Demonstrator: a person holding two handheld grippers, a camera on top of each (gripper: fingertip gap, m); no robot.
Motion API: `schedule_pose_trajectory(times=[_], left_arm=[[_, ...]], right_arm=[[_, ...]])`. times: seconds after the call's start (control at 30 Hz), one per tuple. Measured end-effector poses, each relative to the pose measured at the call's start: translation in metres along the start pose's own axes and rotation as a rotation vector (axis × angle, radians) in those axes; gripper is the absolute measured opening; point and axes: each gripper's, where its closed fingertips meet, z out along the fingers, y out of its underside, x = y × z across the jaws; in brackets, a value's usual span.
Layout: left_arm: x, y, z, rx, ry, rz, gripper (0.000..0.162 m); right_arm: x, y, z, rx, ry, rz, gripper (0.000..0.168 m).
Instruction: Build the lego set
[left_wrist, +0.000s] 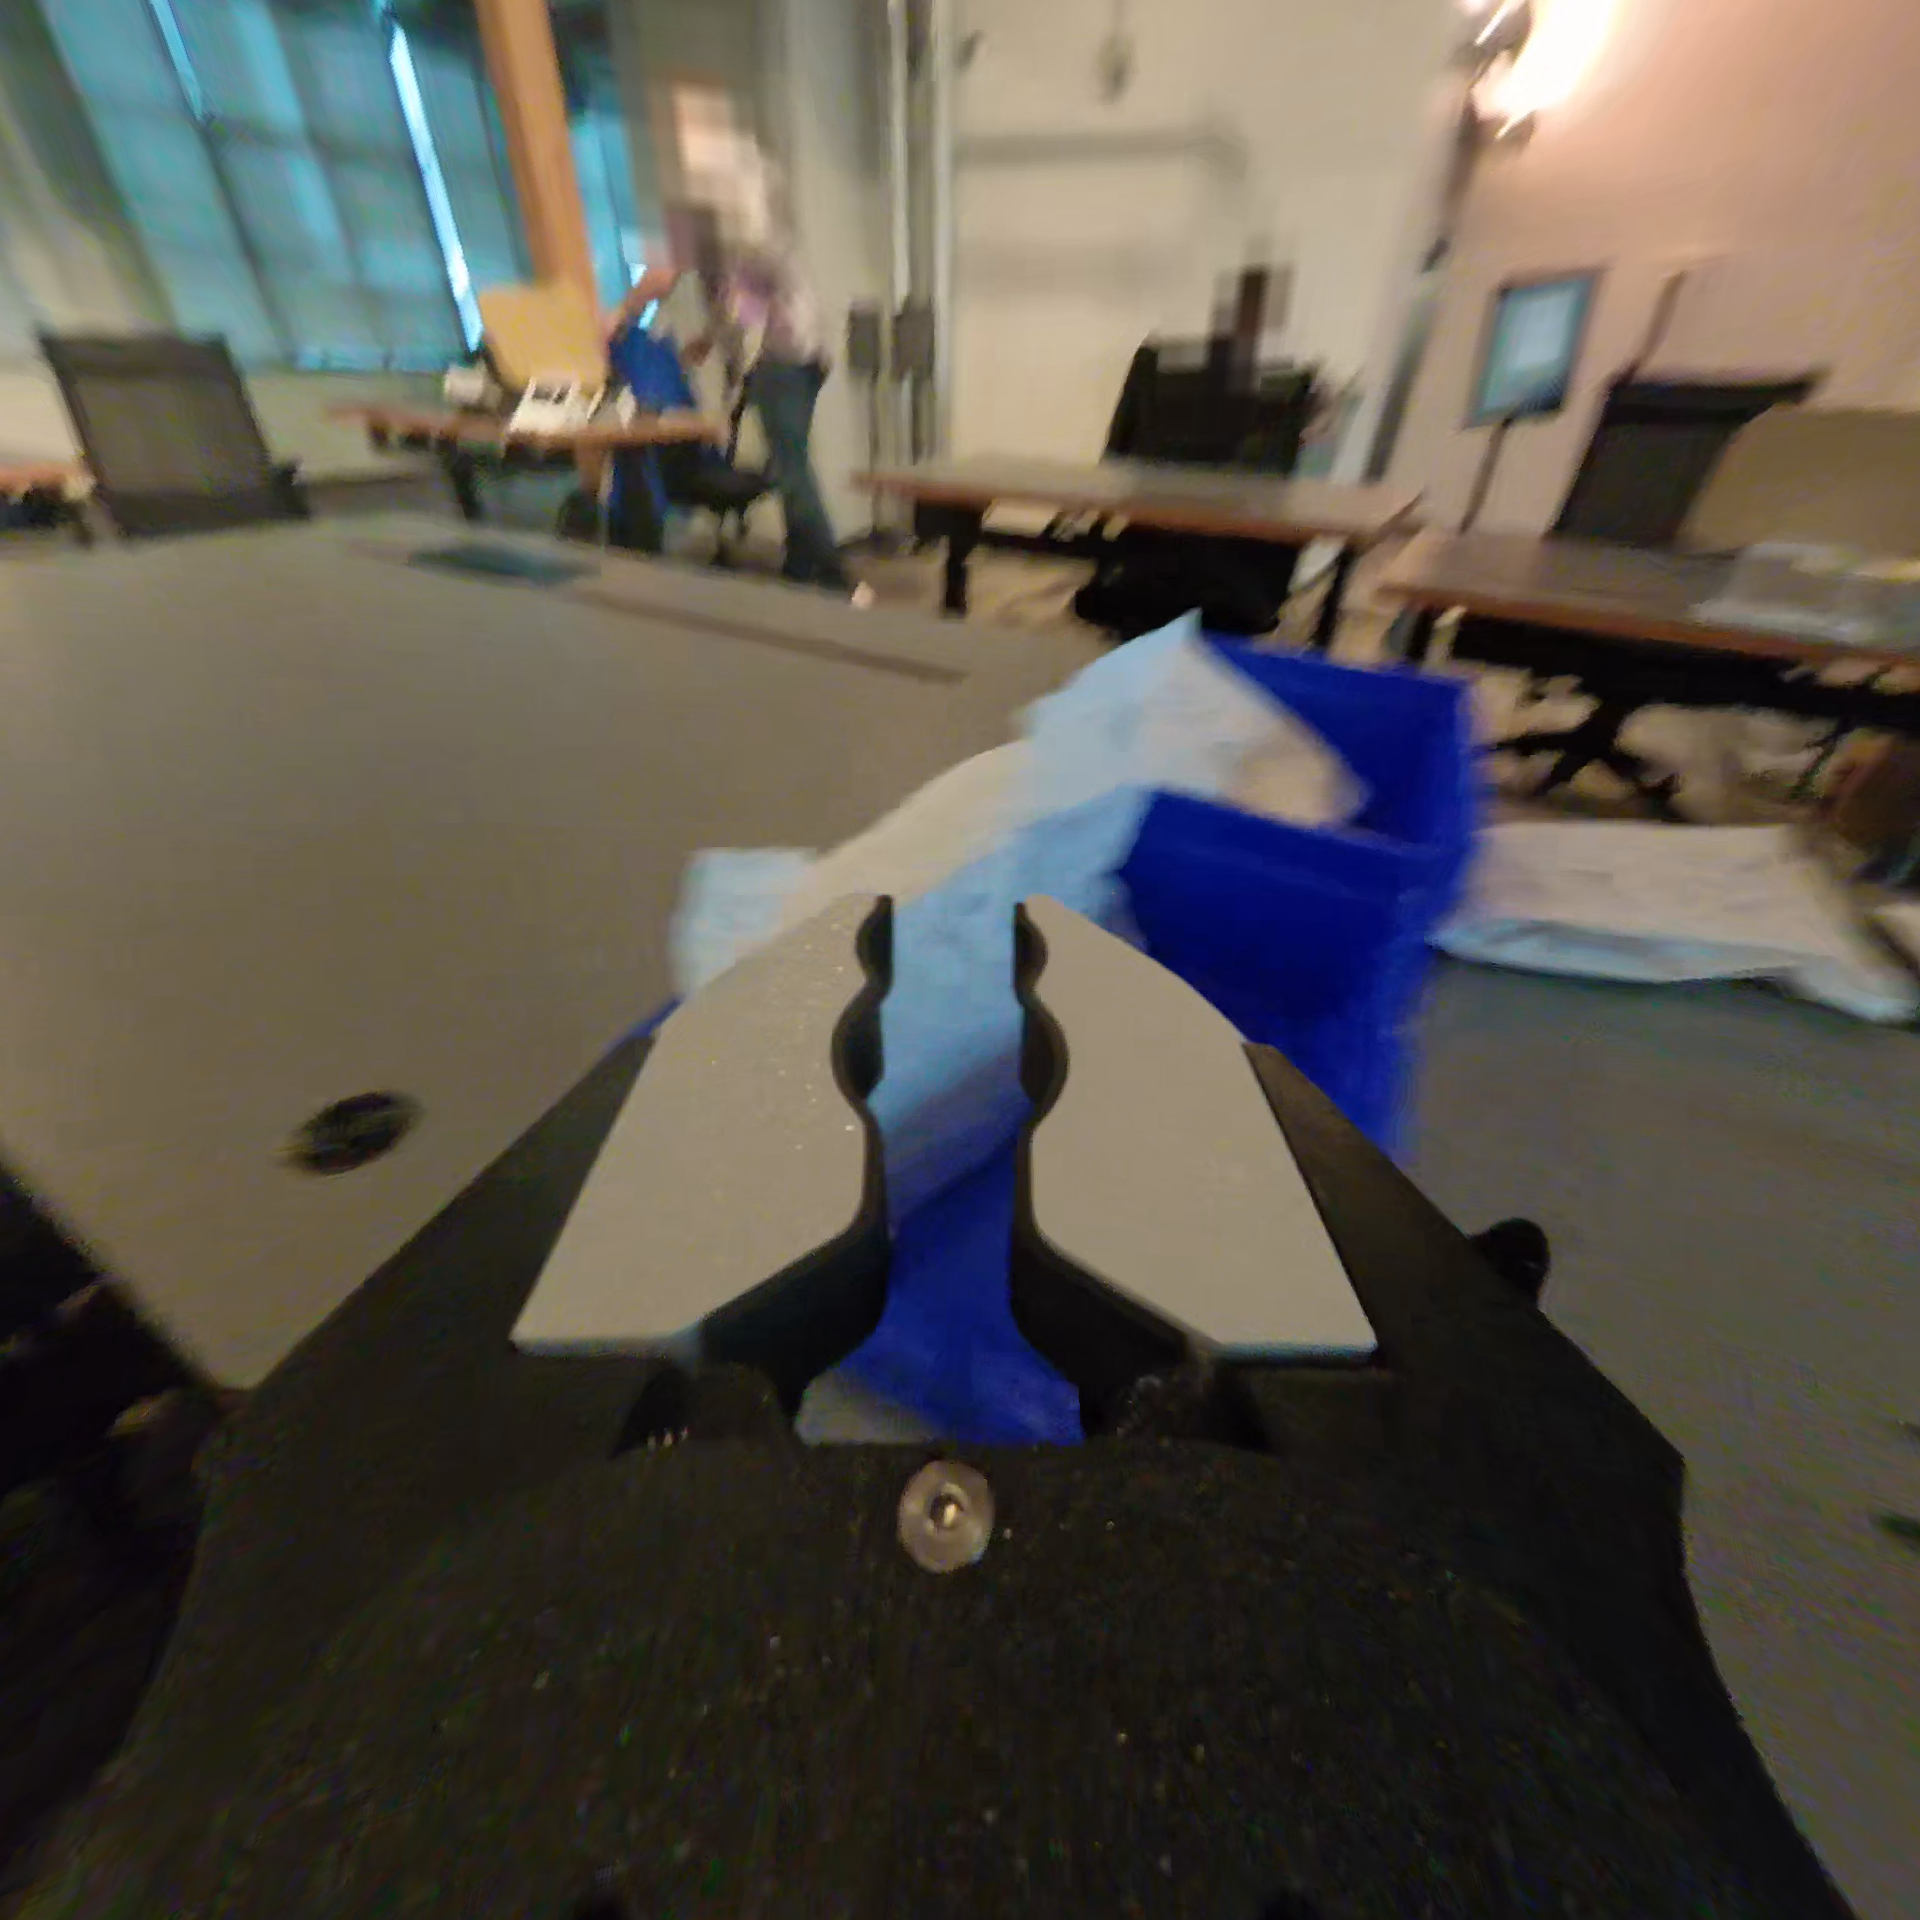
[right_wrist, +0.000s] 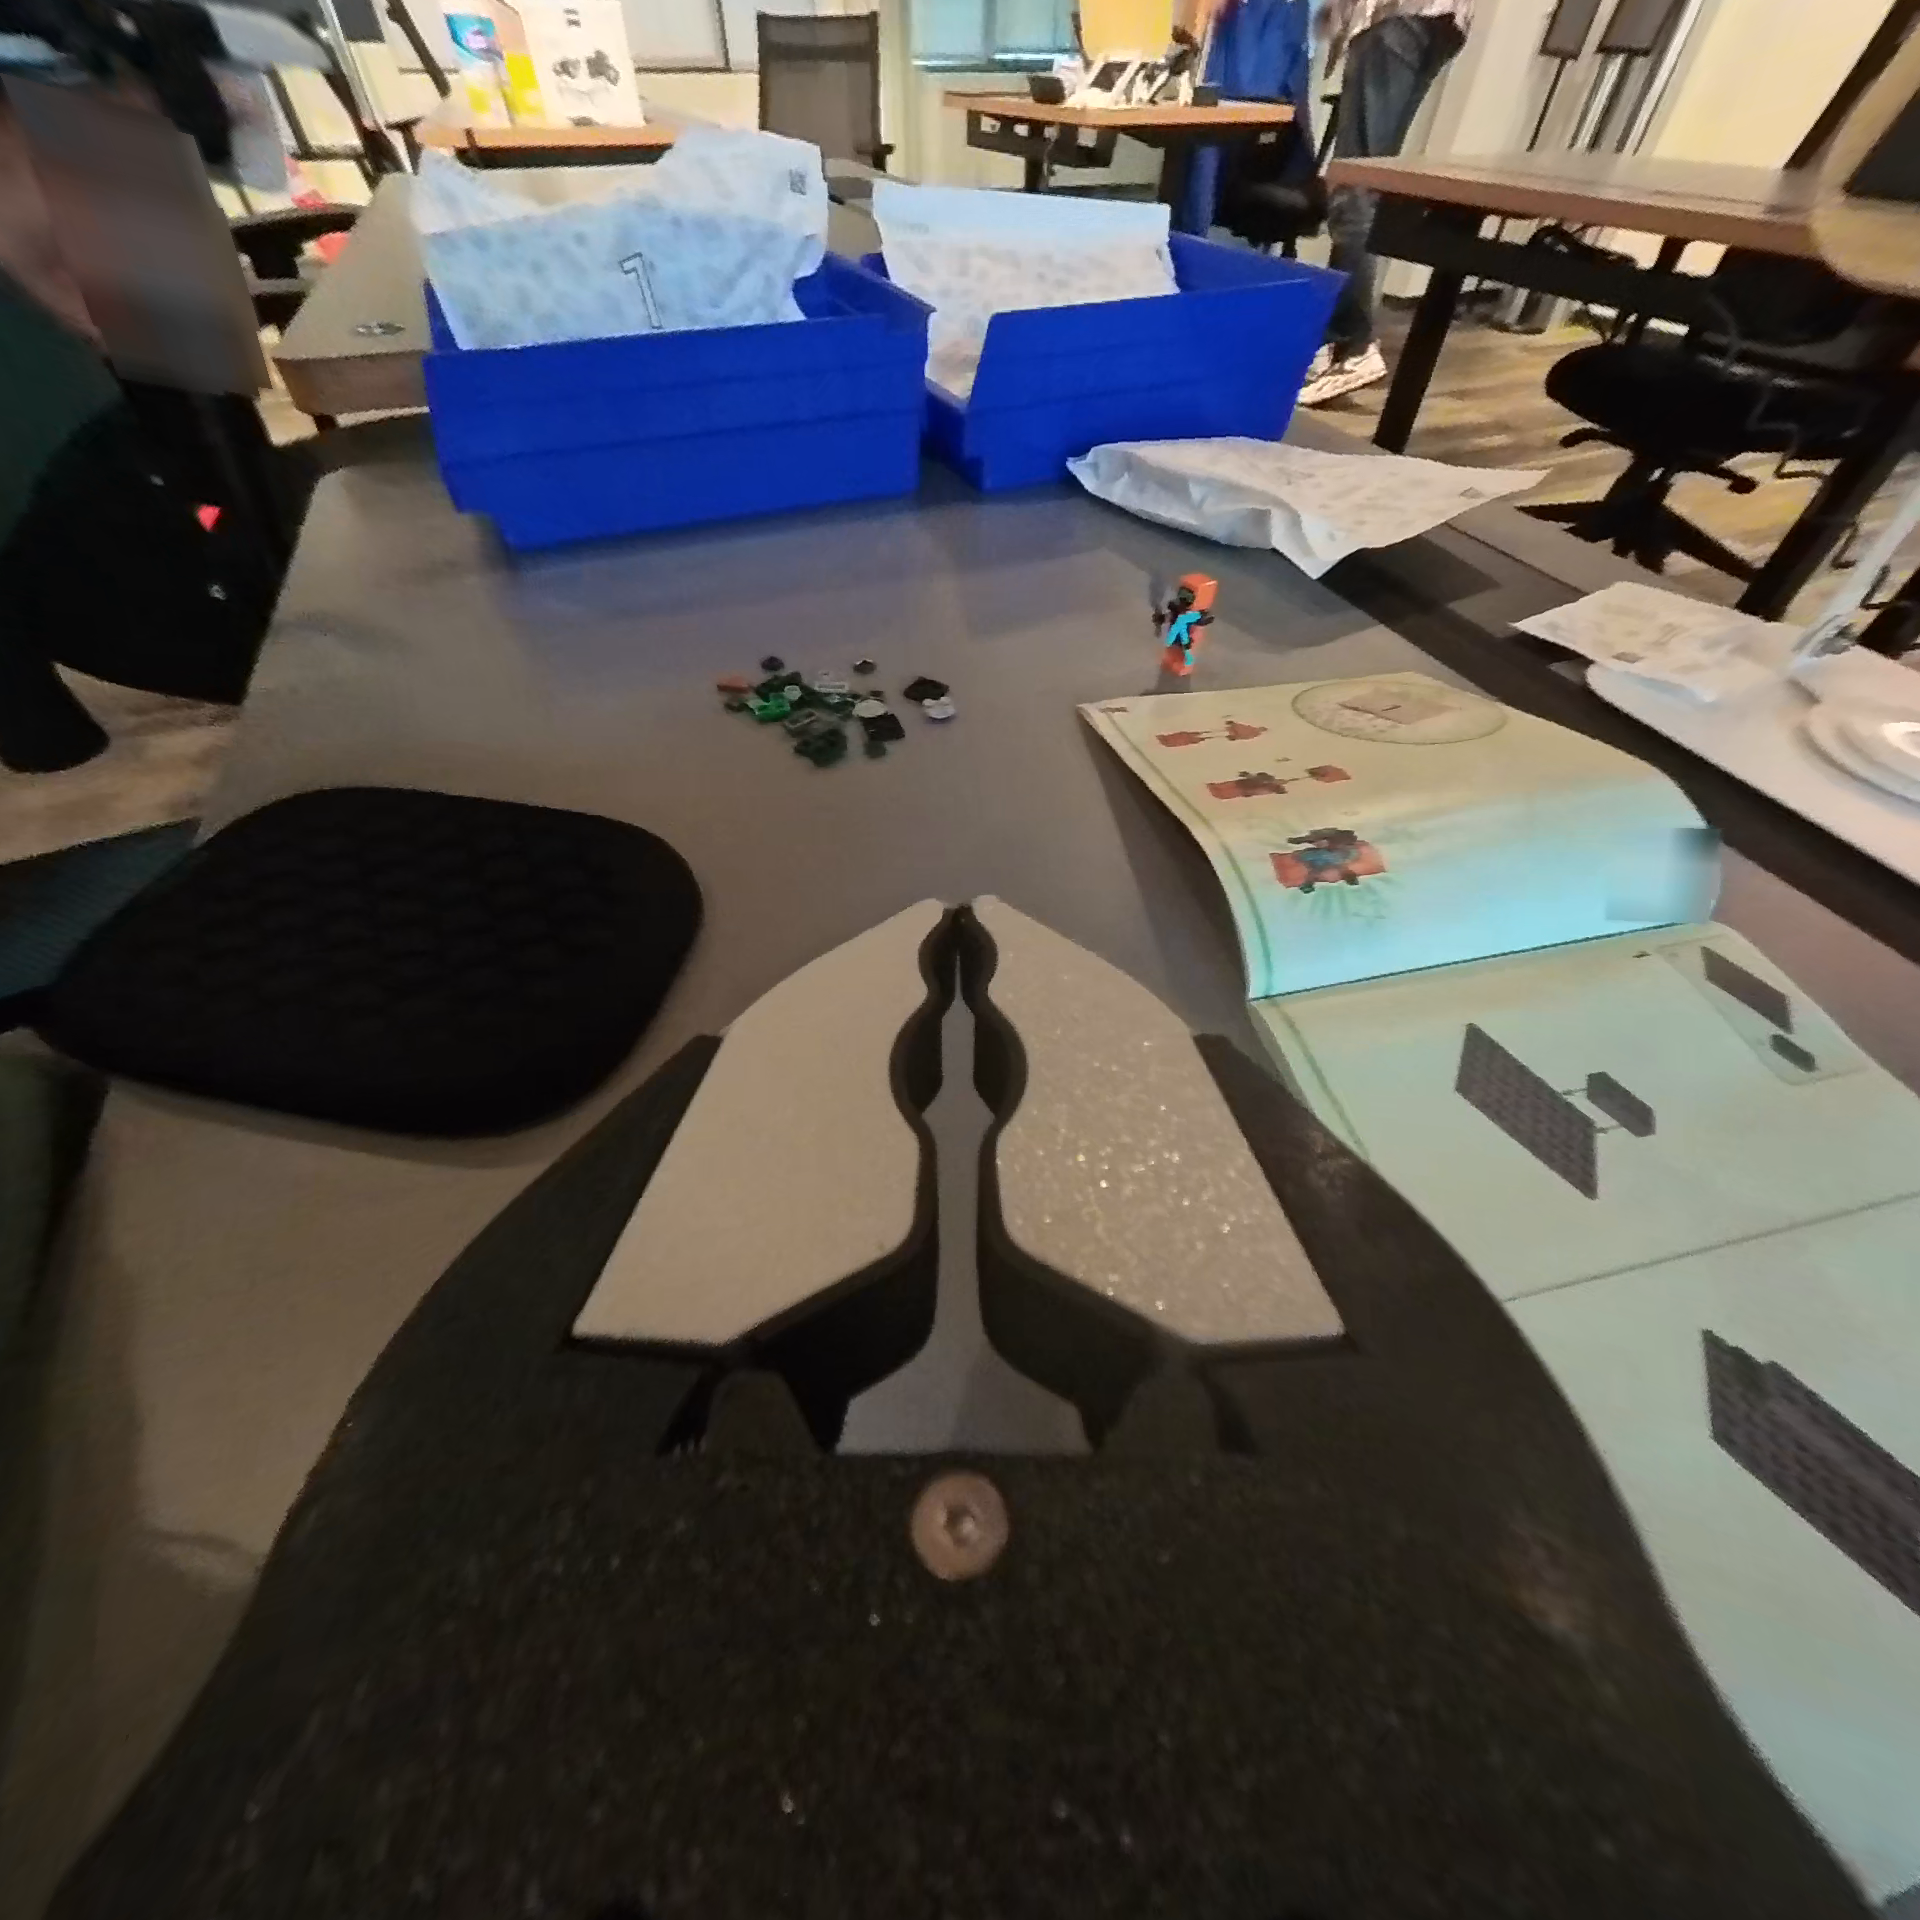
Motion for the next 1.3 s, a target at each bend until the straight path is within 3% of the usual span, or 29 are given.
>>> schedule_pose_trajectory(times=[0.17, 0.37, 0.43, 0.5, 0.57, 0.77, 1.0, 1.17, 1.3], left_arm=[[-0.048, 0.030, 0.043, -0.124, 0.065, -0.038, 0.034], [-0.045, 0.060, 0.079, -0.237, 0.172, 0.011, 0.035], [-0.043, 0.064, 0.091, -0.248, 0.209, -0.024, 0.028], [-0.037, 0.065, 0.096, -0.265, 0.274, -0.040, 0.010], [-0.029, 0.057, 0.094, -0.237, 0.325, -0.048, 0.000], [0.019, -0.004, 0.071, 0.019, 0.460, 0.071, 0.000], [0.066, -0.068, 0.039, 0.196, 0.597, 0.127, 0.000], [0.136, -0.104, -0.003, 0.241, 0.827, 0.189, 0.000], [0.210, -0.108, -0.045, 0.252, 1.053, 0.204, 0.000]], right_arm=[[-0.005, 0.010, 0.006, -0.046, -0.060, 0.039, 0.000], [-0.008, 0.021, 0.010, -0.091, -0.078, 0.037, 0.000], [-0.007, 0.022, 0.010, -0.093, -0.079, 0.046, 0.000], [-0.006, 0.023, 0.010, -0.095, -0.078, 0.053, 0.000], [-0.004, 0.024, 0.009, -0.095, -0.076, 0.060, 0.000], [-0.001, 0.026, 0.011, -0.093, -0.078, 0.075, 0.000], [-0.005, 0.024, 0.011, -0.091, -0.089, 0.052, 0.000], [-0.009, 0.006, 0.013, -0.051, -0.145, 0.006, 0.004], [-0.003, -0.023, 0.016, 0.007, -0.165, -0.058, 0.014]])
